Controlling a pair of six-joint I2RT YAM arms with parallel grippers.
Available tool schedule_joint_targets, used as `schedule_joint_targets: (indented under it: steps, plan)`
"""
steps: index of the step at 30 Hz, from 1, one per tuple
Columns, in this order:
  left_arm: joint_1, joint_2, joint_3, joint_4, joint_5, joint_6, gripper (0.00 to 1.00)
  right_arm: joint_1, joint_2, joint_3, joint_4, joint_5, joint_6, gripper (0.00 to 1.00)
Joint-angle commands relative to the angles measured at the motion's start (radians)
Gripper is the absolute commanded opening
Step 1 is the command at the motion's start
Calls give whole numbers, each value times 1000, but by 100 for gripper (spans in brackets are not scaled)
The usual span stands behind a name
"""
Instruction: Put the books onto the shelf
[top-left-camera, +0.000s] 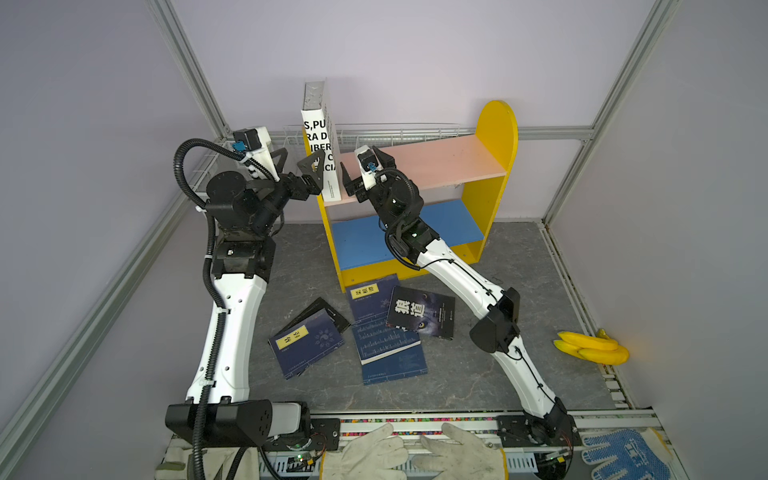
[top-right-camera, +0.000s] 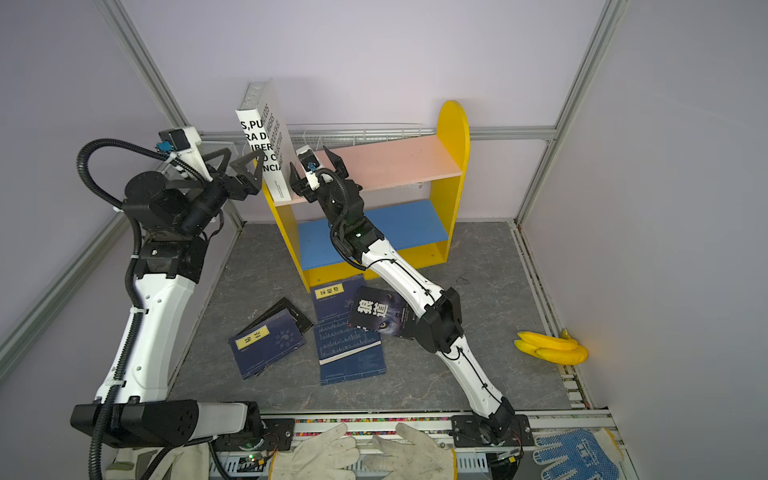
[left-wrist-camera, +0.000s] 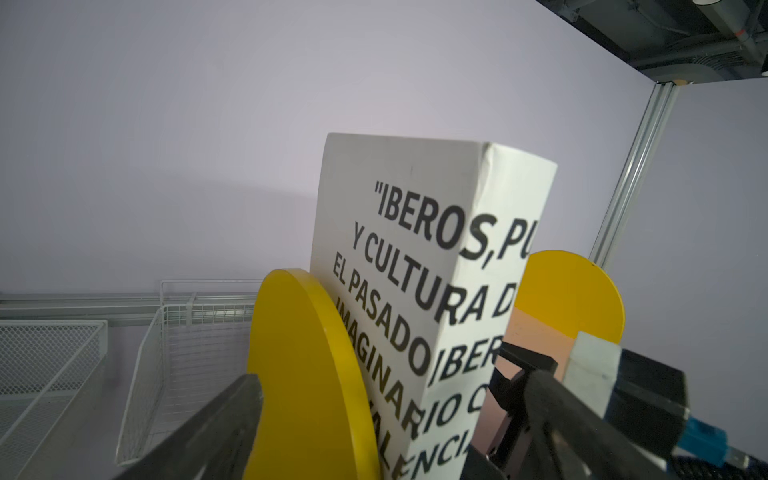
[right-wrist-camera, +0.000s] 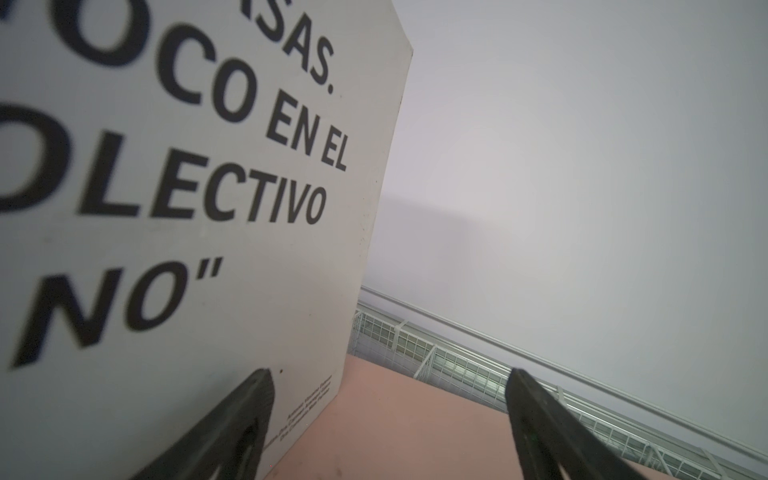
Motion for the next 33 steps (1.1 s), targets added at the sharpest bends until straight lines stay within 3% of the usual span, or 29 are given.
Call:
schedule_joint_targets:
  steps: [1, 8, 13, 19, 27, 33]
  plan:
    - [-51, 15, 63, -21, -46, 63, 100, -2, -6, -14, -73, -45, 5, 90]
    - [-122, 87, 191, -105, -150, 146, 97, 0, -3, -16, -82, -70, 36, 91]
    - [-135, 127, 242, -115, -222, 139, 93, 0, 2, -16, -83, -92, 56, 90]
    - [-158, 158, 278, -130, -289, 140, 83, 0, 5, -15, -82, -97, 61, 90]
    - [-282, 135, 244, -120, -422, 254, 78, -2, 4, -17, -87, -86, 77, 90]
    - [-288, 102, 198, -103, -503, 234, 80, -1, -5, -20, -92, -92, 84, 90]
